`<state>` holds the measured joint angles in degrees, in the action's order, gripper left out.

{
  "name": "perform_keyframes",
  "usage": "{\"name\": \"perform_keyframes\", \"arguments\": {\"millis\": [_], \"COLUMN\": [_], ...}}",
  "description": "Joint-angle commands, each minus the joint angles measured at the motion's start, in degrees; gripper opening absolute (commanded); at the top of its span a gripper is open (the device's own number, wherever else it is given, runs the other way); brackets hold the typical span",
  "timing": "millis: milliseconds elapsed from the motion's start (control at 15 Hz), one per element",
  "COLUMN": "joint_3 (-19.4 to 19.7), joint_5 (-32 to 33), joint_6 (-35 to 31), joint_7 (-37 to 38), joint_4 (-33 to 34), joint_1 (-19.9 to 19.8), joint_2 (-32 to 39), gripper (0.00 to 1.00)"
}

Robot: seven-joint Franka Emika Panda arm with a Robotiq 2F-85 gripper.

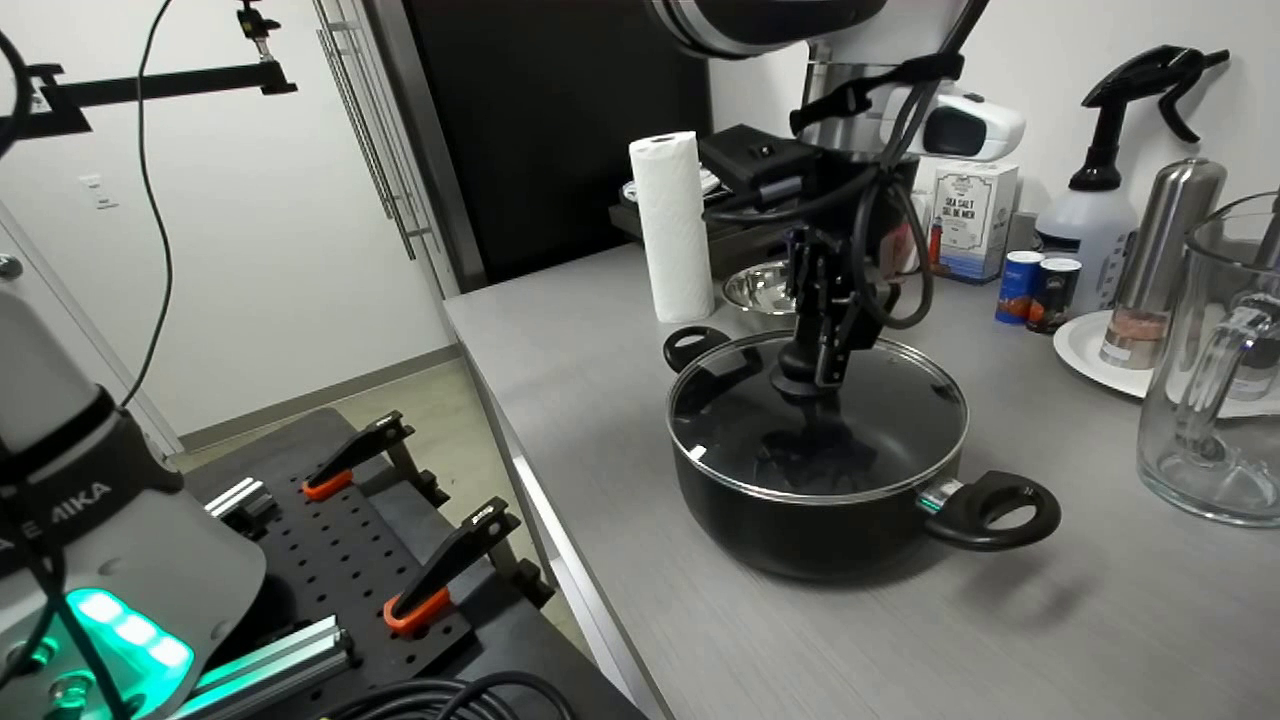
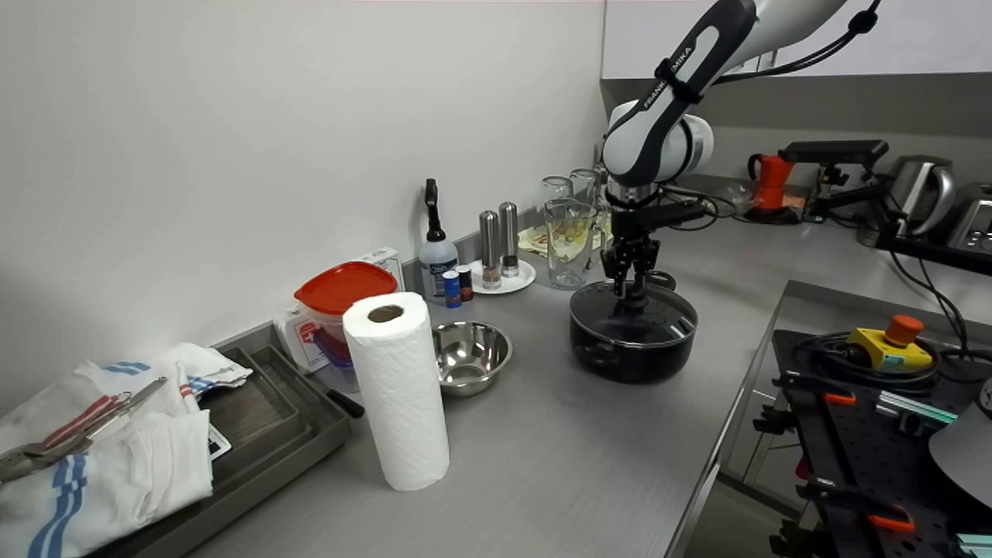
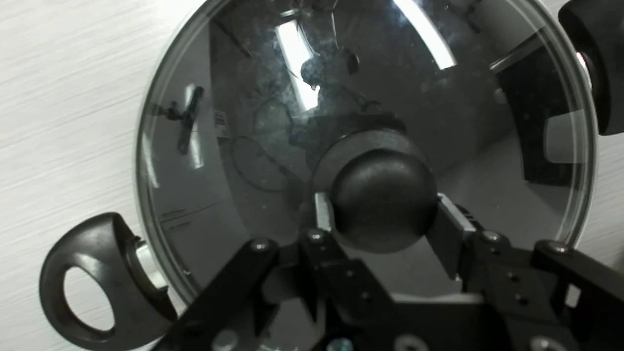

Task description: Pick up the lid from the pot and put it on the counter

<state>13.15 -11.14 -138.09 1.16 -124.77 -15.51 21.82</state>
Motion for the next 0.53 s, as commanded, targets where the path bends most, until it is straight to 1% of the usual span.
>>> {"name": "perform_keyframes", "arguments": {"millis": [0,467], "joint_3": [0.1,1.1], "joint_5": [0.7,4.3], "joint_6": [0.1,1.5], "joint_7": [1.7,5.3], "joint_4": [-1.9,-6.0], "joint_1": [0.3,1.9], "joint_2": [-3.6,-11.5], "gripper": [0.25,0.25]}}
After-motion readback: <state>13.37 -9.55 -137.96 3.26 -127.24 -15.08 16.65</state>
